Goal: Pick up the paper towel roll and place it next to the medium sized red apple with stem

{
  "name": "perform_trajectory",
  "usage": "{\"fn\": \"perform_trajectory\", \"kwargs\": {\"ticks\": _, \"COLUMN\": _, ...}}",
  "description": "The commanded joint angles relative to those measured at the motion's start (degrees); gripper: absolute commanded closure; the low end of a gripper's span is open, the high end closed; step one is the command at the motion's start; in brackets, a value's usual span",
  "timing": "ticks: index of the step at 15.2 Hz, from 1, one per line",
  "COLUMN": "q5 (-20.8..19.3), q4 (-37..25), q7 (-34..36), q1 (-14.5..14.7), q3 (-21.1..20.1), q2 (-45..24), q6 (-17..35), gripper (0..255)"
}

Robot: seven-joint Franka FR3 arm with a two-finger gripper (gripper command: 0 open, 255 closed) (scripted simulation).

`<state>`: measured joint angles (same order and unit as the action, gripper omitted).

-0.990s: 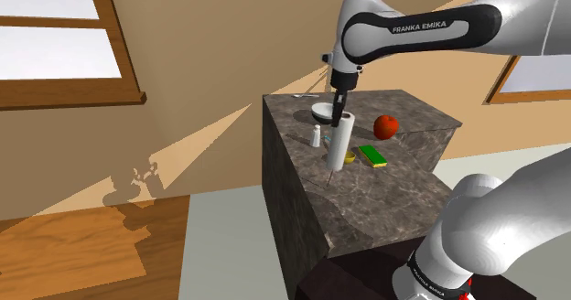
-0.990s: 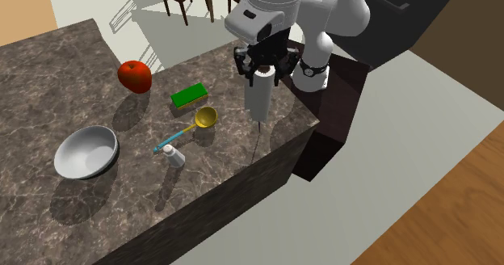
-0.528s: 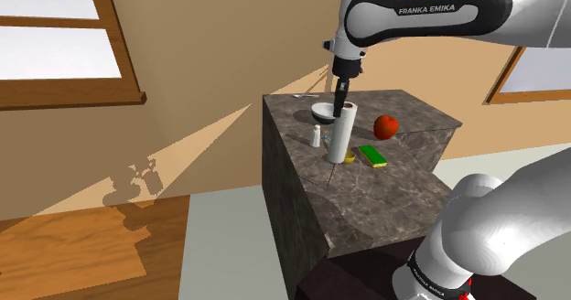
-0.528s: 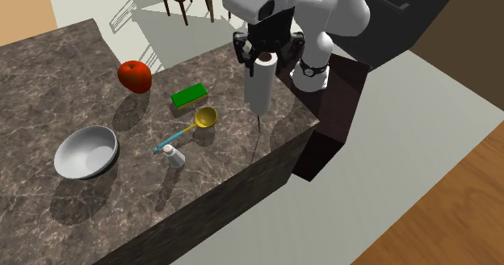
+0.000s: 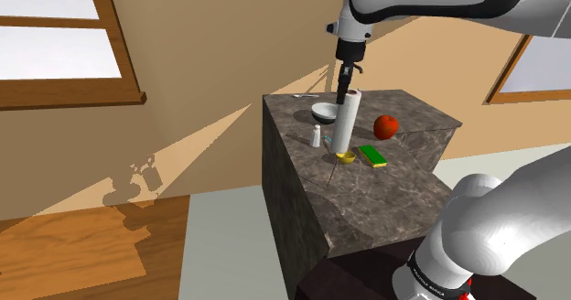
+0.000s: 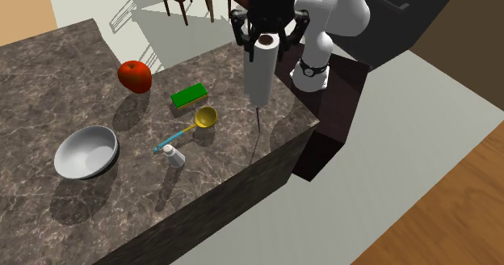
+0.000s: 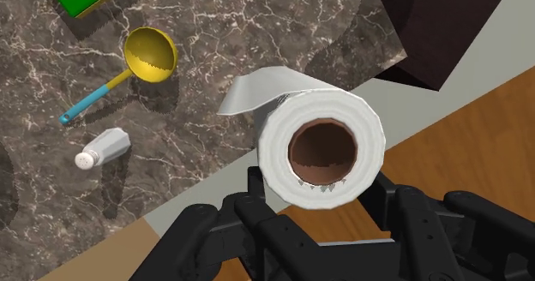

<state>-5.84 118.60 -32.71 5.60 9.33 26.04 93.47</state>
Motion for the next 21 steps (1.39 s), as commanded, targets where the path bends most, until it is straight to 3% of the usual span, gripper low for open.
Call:
{"fn": "perform_trajectory", "kwargs": {"ticks": 1, "q5": 0.13, "q4": -2.04, "q7": -0.01, "q1": 0.09, "q3": -0.11, "q2": -0.52, "q6": -1.55, "gripper": 255}}
{"fn": "perform_trajectory", "kwargs": {"ticks": 16, "q5": 0.71, "q4": -17.27, "q7": -0.81, "q1": 0.37, "q3": -0.31, "q2": -4.45, "q6": -12.85, "gripper": 255}}
{"fn": "perform_trajectory", "kwargs": {"ticks": 21, "q5": -1.21, "q4": -15.35, "q7": -7.79, "q1": -1.83, "q3": 4.72, "q2": -3.59, "q6": -11.21, "gripper": 255}}
